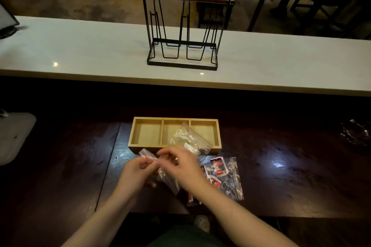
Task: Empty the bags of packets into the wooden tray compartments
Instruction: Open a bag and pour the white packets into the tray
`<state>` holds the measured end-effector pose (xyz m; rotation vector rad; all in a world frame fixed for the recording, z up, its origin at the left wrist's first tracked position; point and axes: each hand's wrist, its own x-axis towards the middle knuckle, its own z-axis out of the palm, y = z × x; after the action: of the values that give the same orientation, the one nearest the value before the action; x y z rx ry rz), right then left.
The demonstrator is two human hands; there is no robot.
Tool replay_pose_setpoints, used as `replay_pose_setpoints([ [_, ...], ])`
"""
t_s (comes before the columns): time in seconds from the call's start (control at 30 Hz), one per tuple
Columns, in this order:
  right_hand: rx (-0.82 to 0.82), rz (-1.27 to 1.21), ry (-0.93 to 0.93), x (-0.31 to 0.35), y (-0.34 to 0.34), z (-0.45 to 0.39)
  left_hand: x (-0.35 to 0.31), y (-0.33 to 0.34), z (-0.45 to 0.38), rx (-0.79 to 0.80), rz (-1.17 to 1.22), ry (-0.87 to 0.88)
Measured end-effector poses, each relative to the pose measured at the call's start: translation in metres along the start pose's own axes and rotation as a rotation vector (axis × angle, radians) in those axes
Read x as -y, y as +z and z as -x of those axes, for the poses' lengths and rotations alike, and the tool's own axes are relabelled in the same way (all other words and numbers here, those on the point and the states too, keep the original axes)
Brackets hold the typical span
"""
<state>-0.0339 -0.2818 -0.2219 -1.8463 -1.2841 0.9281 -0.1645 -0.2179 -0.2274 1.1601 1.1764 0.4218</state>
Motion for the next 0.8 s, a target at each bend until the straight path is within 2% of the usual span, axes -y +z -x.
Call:
replay_pose_setpoints([
  [0.03, -0.066, 0.038, 0.046, -0.011, -0.004, -0.008, 0.001, -0.001, 0.0, -0.006, -0.039, 0.026],
  [0.1, -0.176, 0.298, 0.116, -0.044, -0.014, -0.024, 0.001, -0.005, 0.002, -0.011, -0.097, 0.072],
  [0.2, -0.019, 0.644, 0.043, -0.087, -0.012, -0.027, 0.001, -0.014, 0.003, -0.03, -0.151, 0.12],
  [0.23, 0.036, 0.707, 0.014, -0.095, -0.007, -0.023, 0.0, -0.018, 0.003, -0.039, -0.161, 0.132],
  [0.3, 0.027, 0.757, -0.007, -0.1, 0.003, -0.018, -0.001, -0.026, 0.002, -0.057, -0.176, 0.16],
  [0.47, -0.1, 0.718, 0.066, -0.109, 0.011, -0.013, 0.003, -0.03, 0.001, -0.1, -0.17, 0.176],
  [0.6, -0.019, 0.812, 0.141, -0.114, 0.005, -0.009, 0.006, -0.026, -0.002, -0.084, -0.203, 0.181],
  [0.67, -0.038, 0.834, 0.119, -0.104, 0.001, -0.009, 0.006, -0.022, -0.003, -0.066, -0.227, 0.177],
  [0.73, -0.128, 0.648, 0.055, -0.076, -0.002, -0.007, 0.006, -0.017, -0.003, -0.041, -0.241, 0.174],
  [0.8, -0.099, 0.237, 0.035, -0.032, -0.001, -0.001, 0.008, -0.01, -0.004, -0.024, -0.235, 0.176],
])
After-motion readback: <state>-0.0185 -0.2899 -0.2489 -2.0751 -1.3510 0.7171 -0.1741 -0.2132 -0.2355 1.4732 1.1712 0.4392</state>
